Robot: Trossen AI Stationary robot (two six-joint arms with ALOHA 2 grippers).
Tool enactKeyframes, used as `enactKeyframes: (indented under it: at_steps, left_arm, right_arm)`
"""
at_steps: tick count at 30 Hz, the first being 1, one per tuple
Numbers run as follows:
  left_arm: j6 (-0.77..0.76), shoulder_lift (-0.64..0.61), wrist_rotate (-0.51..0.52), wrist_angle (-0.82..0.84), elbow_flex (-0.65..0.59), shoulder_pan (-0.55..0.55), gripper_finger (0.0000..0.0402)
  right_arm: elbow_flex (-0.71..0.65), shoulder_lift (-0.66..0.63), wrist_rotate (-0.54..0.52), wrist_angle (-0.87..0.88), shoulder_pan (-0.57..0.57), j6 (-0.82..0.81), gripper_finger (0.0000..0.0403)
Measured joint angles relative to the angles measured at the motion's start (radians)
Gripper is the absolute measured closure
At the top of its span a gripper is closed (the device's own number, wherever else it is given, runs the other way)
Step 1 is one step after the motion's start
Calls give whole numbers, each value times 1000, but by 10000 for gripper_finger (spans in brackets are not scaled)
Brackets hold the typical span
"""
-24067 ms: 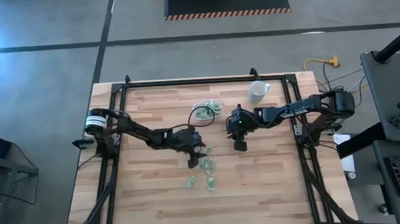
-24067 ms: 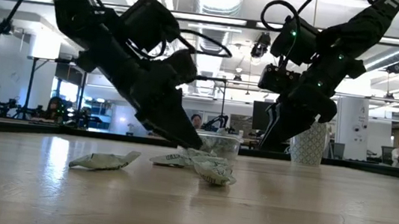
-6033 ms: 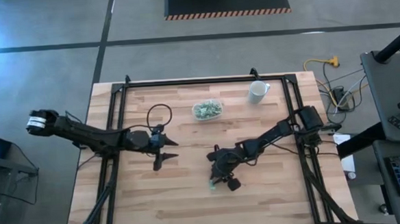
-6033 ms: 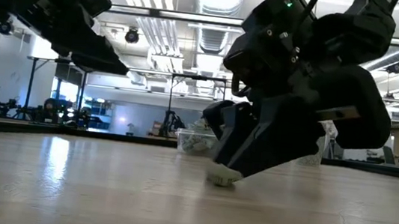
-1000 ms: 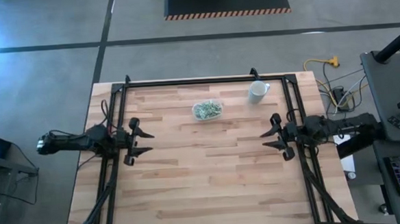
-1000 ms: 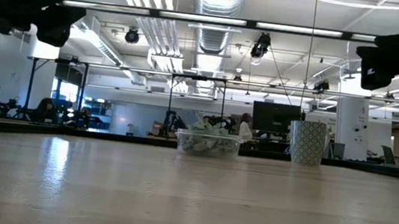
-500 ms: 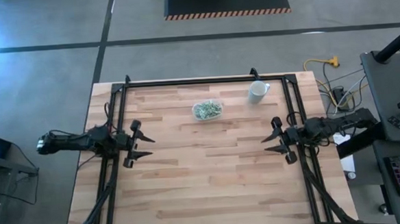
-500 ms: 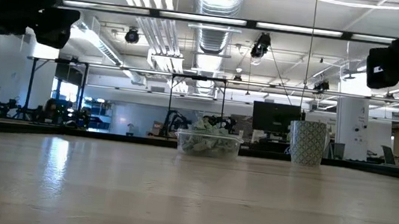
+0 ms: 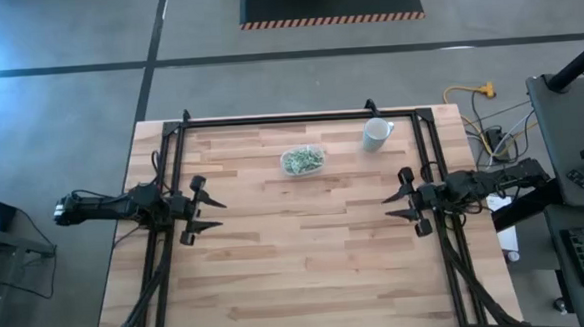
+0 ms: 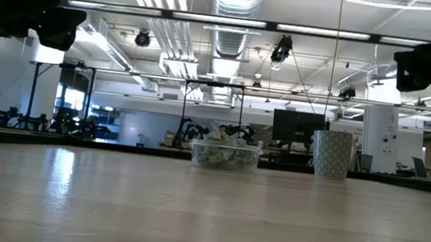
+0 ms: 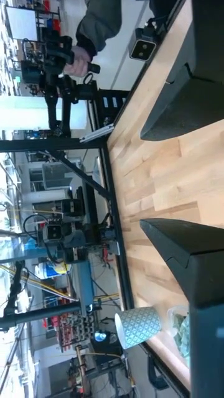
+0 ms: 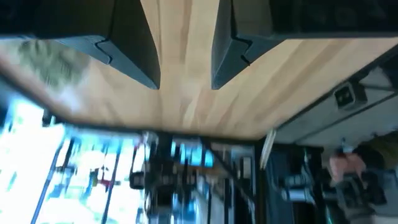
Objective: Pick and place Stevia / Truvia into bins
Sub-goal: Return to Home Position
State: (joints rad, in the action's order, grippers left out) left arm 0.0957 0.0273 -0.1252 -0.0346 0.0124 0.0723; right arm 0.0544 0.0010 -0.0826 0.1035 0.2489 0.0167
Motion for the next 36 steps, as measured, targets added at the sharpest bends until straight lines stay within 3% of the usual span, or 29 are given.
enactKeyframes:
  at_steps: [4, 14, 36]
  left_arm:
    - [44, 0, 1, -8, -1, 0, 202]
    - [49, 0, 1, -8, 0, 0, 202]
    - [16, 56, 2, -8, -5, 0, 202]
  right_arm:
    - [-44, 9, 1, -120, 0, 79, 266]
    - [-44, 13, 26, -121, -61, 106, 273]
    - [-45, 14, 56, -115, -62, 117, 273]
